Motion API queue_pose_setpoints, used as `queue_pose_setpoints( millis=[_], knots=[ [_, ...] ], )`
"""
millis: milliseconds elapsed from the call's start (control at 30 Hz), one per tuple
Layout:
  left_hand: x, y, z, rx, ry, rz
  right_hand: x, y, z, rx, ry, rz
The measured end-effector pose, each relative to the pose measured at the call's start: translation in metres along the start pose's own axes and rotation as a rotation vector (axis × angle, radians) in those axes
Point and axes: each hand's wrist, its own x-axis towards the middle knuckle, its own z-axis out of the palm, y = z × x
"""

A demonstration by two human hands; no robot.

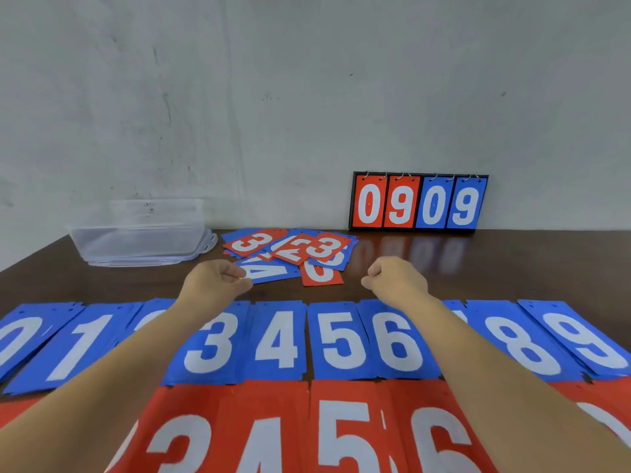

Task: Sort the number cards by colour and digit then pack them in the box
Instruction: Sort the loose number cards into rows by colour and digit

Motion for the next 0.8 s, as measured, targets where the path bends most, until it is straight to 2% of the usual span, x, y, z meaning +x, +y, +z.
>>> queue_pose_setpoints(
  millis=[200,333,567,800],
  knots=[
    [0.057,-0.007,0.021,0.041,-0.032,-0.001,0.035,-0.037,0.031,0.021,-0.040,-0.053],
    [0.085,-0.001,0.039,0.064,-0.044,0.018,0.060,-0.052,0.044,-0.105,-0.015,-0.048],
    [0.115,-0.008,0.063,0.155,-0.070,0.047,0.084,-0.058,0.058,-0.433,-0.311,-0.177],
    [0.129,0.000,0.074,0.309,-0.059,0.068,0.059,-0.024,0.040,-0.480,-0.321,-0.226]
  ],
)
